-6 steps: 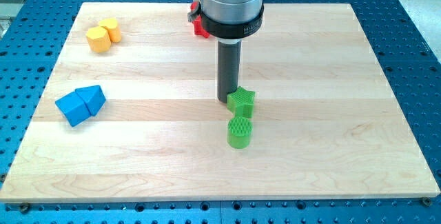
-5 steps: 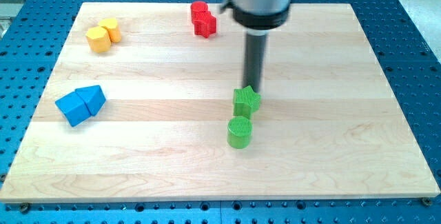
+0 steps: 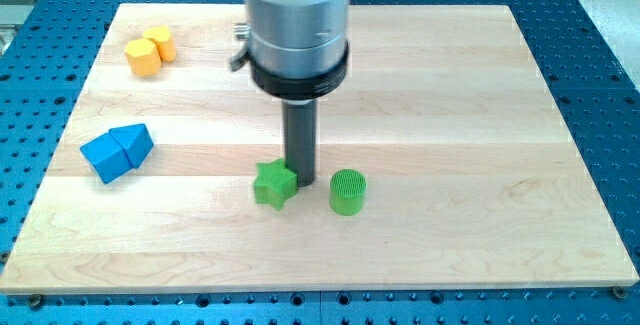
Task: Slide the green star horizontal to the green circle
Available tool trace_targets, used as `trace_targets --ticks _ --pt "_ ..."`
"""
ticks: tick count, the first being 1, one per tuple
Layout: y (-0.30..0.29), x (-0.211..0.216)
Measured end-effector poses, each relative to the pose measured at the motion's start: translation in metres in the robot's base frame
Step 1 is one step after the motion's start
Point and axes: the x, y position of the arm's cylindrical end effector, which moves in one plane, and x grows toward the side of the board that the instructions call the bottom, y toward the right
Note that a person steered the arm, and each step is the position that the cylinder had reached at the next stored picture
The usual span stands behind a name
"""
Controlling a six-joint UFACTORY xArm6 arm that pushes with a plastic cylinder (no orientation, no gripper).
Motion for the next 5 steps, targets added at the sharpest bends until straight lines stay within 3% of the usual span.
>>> trace_targets --ticks 1,2,3,5 --pt "0.008 -0.03" --pt "-0.055 -0.01" --pt "-0.06 -0.017" --pt "-0.216 0.063"
